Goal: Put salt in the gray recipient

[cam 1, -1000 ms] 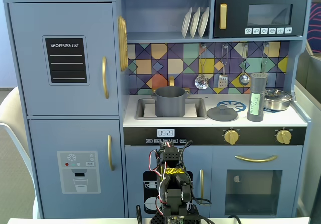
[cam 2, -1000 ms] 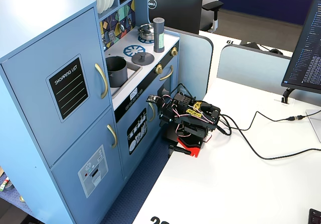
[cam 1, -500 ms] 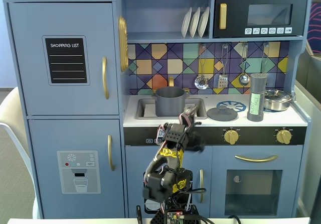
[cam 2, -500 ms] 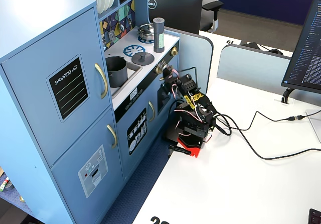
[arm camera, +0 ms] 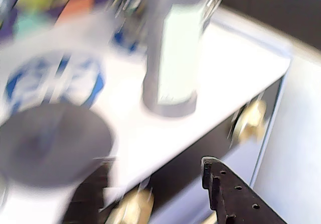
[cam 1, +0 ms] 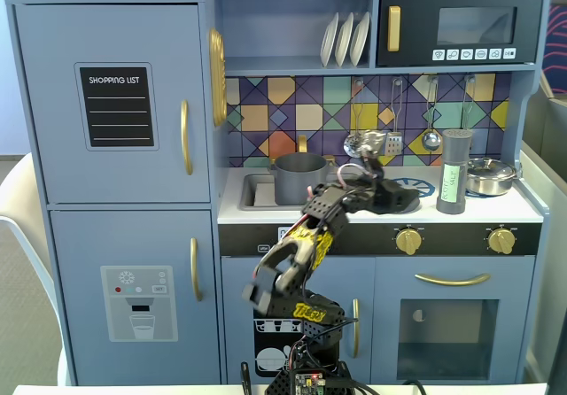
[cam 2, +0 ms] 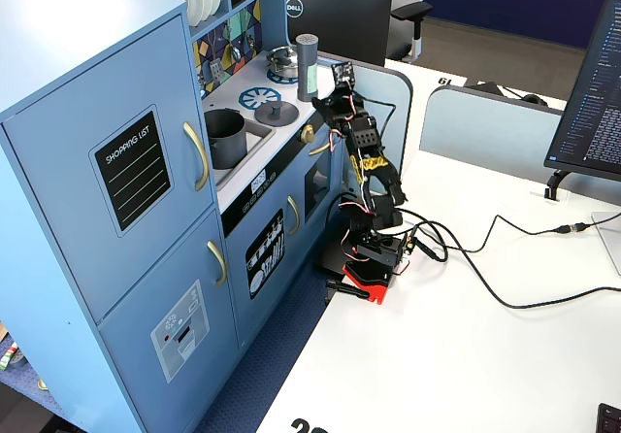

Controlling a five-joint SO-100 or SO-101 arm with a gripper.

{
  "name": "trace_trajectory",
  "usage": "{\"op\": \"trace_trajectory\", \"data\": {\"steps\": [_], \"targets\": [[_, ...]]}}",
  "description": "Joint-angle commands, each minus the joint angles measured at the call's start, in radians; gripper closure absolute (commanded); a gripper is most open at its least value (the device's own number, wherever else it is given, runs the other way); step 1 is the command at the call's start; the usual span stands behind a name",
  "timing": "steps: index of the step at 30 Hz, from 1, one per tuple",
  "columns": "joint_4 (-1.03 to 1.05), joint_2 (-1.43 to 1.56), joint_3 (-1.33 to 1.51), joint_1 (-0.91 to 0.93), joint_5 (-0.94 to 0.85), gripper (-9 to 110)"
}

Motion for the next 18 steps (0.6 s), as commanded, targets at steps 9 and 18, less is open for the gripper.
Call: {"op": "trace_trajectory", "data": {"steps": [9,18], "targets": [[-0.443,-0.357,-0.187,0.040,0.054,55],[-0.584,-0.586,-0.318,0.023,-0.015,48]]}}
